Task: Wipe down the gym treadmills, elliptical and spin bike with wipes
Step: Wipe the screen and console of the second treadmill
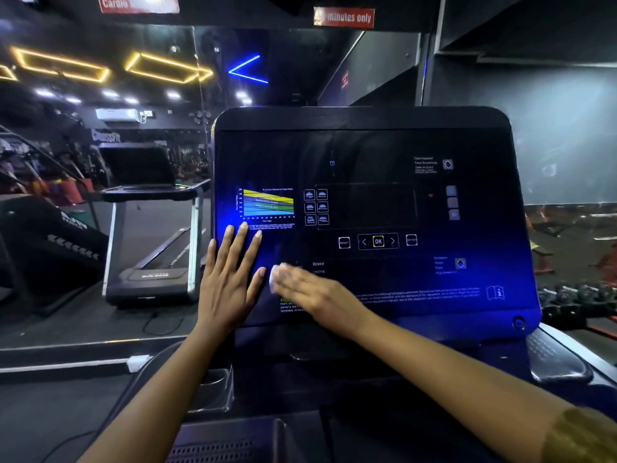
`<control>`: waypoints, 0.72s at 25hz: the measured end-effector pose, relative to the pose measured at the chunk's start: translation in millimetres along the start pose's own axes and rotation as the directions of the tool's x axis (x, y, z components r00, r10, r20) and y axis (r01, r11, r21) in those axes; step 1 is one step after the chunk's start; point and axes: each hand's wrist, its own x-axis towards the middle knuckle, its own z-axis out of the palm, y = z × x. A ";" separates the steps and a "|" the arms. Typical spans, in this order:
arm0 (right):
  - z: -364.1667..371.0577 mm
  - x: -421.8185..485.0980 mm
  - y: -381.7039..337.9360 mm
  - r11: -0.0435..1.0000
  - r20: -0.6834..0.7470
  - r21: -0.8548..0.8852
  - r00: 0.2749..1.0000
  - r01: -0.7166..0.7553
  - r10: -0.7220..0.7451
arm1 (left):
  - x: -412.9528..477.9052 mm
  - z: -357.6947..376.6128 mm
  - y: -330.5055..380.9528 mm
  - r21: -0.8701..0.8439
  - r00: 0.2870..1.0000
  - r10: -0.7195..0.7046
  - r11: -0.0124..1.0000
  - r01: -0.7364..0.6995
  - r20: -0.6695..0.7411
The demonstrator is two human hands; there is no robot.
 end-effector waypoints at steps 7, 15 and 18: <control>8.5 -59.3 -29.6 0.986 0.235 0.151 0.971 -0.070 0.033 | -9.6 2.3 36.3 -0.051 0.994 0.108 0.993 -0.107 0.025; -71.3 -155.9 14.5 0.968 0.326 0.097 0.926 -0.233 0.190 | -6.5 14.5 78.2 -0.099 0.996 0.070 0.993 -0.065 0.050; -85.6 -172.4 21.8 0.971 0.242 0.002 0.942 -0.240 0.232 | -8.0 16.4 78.4 -0.065 0.995 0.069 0.996 -0.064 0.076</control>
